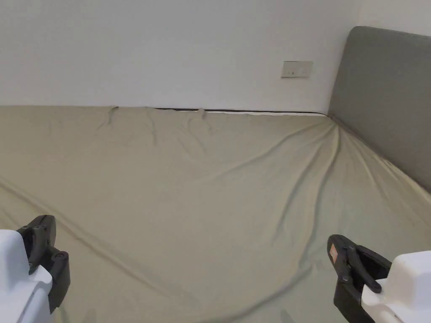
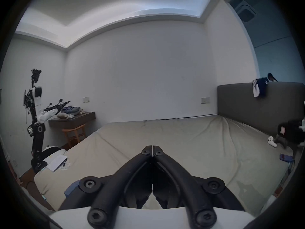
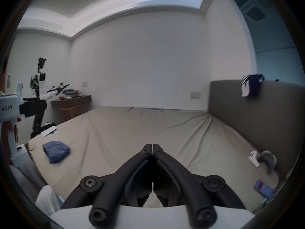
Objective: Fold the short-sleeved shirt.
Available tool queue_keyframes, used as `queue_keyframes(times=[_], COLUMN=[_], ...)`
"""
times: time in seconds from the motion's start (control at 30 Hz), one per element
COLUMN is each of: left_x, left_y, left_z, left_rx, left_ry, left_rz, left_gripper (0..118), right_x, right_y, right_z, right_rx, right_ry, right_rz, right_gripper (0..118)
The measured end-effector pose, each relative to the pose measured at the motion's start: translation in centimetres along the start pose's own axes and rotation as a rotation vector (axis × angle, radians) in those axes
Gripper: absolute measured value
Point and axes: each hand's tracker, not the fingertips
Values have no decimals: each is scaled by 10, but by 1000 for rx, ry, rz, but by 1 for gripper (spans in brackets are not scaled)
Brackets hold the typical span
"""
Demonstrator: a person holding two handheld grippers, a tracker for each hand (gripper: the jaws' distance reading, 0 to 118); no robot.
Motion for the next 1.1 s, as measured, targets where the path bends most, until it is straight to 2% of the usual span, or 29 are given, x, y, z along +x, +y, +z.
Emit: queue_keyframes(times=[0.07, 0.17, 0.43, 0.6, 0.63, 0.67, 0.7, 0.73, 0.77, 0.8, 0.83, 0.87, 0.93, 0.97, 1.0, 1.1], left_x=[8, 14, -1, -11, -13, -16, -19, -21, -21, -28, -31, -22, -21, -22, -21, -26], left_y=[3, 4, 10, 11, 12, 12, 12, 10, 8, 13, 15, 7, 5, 6, 5, 5], left_z=[-1, 1, 7, 9, 10, 11, 10, 7, 4, -9, -22, -4, -2, -4, 10, 13], left_rx=[-6, -19, -35, -23, -20, -19, -31, -51, -70, -16, -20, -25, -11, -4, 0, 11], left_ry=[-20, -17, 51, 69, 57, 41, 14, 31, 54, 81, 83, 90, 106, 108, 108, 128], left_rz=[12, 6, 10, 7, 21, 42, 69, 77, 89, 62, 50, 50, 40, 39, 39, 43], left_gripper=[0, 0, 0, 0, 4, 27, 82, 118, 110, 113, 118, 118, 118, 118, 118, 118], right_x=[8, 12, 18, 17, 17, 17, 17, 15, 15, 13, 7, 6, 5, 7, 7, 10], right_y=[3, 8, 15, 21, 21, 21, 22, 22, 23, 20, 3, 9, 20, 17, 19, 24], right_z=[4, 8, 5, 3, 3, 2, 0, -3, -8, 4, -2, 1, -4, -5, -5, -3], right_rx=[6, 70, 109, 148, 159, 170, 166, 165, 108, 201, 1, 102, 167, 116, 140, 147], right_ry=[-10, -49, -62, -77, -78, -75, -73, -78, -87, -168, -19, -78, -56, -76, -81, -85], right_rz=[-14, 39, -8, 8, 16, 19, 15, 16, 22, 82, -25, 4, 59, 12, 35, 33], right_gripper=[0, 0, 0, 0, 0, 6, 49, 100, 116, 113, 118, 118, 118, 118, 118, 118])
